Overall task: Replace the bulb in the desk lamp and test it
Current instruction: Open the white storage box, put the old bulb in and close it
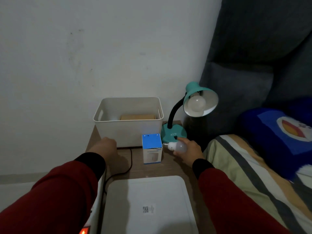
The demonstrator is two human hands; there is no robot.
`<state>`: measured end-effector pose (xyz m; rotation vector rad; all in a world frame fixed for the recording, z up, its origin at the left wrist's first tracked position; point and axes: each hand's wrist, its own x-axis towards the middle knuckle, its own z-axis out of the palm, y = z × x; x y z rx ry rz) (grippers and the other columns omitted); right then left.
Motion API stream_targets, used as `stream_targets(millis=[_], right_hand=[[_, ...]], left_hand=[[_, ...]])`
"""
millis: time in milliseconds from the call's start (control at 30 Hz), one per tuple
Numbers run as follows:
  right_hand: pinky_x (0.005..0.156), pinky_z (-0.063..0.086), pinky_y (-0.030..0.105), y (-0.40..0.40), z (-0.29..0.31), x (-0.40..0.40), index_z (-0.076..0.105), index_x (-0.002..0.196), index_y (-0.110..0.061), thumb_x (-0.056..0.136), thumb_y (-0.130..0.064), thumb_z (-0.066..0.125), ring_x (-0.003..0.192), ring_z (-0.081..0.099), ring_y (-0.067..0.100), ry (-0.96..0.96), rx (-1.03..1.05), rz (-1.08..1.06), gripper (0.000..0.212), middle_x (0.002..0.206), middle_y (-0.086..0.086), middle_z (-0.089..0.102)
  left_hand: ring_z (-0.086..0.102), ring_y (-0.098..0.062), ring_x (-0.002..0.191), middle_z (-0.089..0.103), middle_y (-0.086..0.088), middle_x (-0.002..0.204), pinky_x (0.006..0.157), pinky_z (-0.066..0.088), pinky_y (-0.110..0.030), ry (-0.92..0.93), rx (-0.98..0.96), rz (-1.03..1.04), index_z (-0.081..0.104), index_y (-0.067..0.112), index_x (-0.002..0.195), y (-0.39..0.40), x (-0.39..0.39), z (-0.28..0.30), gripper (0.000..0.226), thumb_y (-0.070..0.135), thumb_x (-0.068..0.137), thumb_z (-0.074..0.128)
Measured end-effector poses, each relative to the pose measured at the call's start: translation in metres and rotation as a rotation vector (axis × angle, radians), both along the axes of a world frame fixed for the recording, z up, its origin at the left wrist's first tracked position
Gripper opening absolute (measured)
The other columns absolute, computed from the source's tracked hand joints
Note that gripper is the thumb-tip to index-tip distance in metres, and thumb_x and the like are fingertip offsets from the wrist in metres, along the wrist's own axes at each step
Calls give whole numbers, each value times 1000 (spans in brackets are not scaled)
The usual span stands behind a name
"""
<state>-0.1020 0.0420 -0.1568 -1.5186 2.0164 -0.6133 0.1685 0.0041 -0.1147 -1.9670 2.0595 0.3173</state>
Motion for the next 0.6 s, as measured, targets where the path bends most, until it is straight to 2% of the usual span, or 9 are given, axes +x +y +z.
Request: stream_targets(millis=[200,300,467,600], right_hand=[[103,42,34,14,53,11,51,134,-22,76,-22,75,121,52,29,5,-83,18,62,131,15,52],[103,42,31,8,86,21,54,131,-21,75,-23,76,119,54,25,5,-153,48,61,130,11,57],[100,44,30,-29,129,49,52,132,-21,75,-27,76,116,55,25,7,-224,110,62,130,9,58],[96,42,25,-73,138,75,52,132,-23,76,-29,75,118,54,23,5,-189,183,60,133,5,56]], left_hand=[[53,-29,116,57,-15,124,99,44,-35,15,-99,-54,57,5,116,6,-3,44,46,36,83,60],[54,-29,114,56,-16,125,94,47,-34,67,-156,-53,56,5,116,-2,0,71,46,36,83,59],[55,-27,113,55,-16,125,88,47,-30,136,-224,-23,54,4,119,-28,10,103,41,31,88,56],[55,-27,114,56,-16,125,90,47,-30,154,-230,6,56,3,117,-59,17,103,39,28,86,58]])
